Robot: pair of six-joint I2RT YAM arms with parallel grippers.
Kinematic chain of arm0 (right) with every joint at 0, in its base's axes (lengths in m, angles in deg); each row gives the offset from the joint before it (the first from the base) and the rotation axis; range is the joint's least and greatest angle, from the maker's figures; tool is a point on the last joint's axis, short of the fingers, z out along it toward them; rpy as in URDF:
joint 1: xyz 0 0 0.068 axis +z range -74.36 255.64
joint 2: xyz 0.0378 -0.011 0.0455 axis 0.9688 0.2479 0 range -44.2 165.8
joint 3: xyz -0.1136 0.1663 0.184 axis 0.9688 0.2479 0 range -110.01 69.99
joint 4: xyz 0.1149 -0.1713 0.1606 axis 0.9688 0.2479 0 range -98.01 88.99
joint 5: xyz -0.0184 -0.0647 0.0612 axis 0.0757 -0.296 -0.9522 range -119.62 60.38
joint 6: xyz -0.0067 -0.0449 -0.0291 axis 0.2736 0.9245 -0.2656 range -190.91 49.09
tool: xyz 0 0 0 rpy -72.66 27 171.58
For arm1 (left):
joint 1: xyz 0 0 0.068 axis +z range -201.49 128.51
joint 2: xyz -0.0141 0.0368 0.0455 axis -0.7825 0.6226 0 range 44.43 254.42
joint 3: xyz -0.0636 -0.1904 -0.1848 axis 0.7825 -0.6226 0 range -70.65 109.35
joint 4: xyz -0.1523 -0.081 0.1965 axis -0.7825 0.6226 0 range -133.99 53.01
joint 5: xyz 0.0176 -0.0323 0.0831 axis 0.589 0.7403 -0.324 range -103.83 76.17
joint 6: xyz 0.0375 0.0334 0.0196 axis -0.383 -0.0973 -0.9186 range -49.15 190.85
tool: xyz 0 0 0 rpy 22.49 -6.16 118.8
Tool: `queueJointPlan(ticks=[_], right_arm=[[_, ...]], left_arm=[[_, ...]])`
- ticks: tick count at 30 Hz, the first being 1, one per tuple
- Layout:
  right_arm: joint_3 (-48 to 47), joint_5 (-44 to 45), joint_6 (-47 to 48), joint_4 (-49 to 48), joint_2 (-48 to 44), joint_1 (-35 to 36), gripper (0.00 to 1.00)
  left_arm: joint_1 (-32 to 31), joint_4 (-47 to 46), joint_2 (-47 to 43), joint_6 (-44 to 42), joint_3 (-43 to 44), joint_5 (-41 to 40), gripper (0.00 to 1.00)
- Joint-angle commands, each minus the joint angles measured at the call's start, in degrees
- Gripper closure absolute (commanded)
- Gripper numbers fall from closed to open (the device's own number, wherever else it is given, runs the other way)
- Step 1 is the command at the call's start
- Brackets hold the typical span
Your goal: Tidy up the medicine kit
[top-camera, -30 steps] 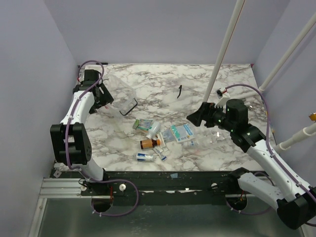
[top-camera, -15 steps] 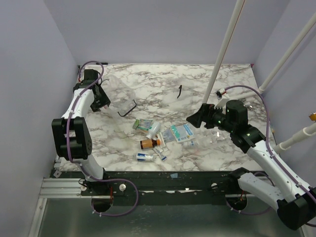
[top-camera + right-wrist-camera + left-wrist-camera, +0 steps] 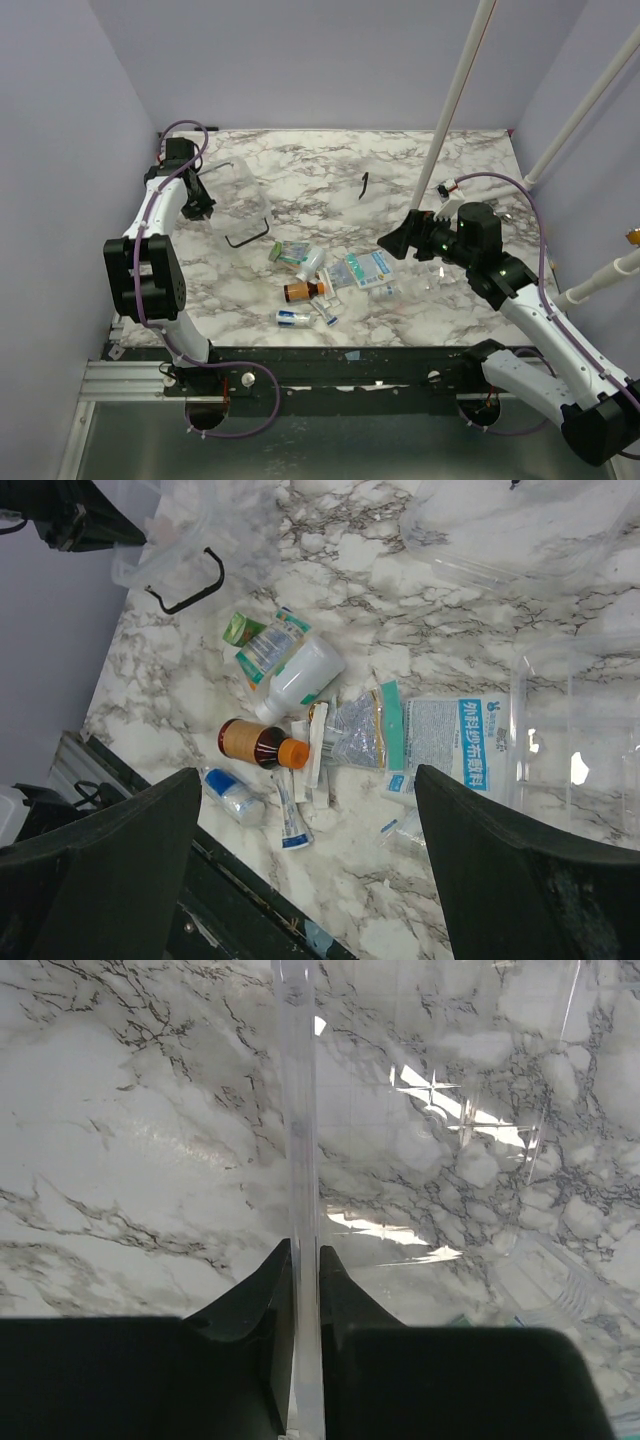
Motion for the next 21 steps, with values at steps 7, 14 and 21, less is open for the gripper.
queueJointPlan(ticks=[7,14,21], right_arm=[[0.24,-1.61,0.65,1.13,-0.89,0.27,0.10],[0.24,-2.47,1.07,1.85,-1.98,0.29,0.10],[0.06,-3.36,1.02,1.90,-3.21,0.25,0.10]], left_arm=[[0.87,2.27,-2.37,-8.47,2.40,-4.32,1.00],[0.78,1.17,-4.65,-15.31,1.54,-4.46,1.00],[0.73,-2.88,-8.38,-23.41,-3.03,1.71,1.00]])
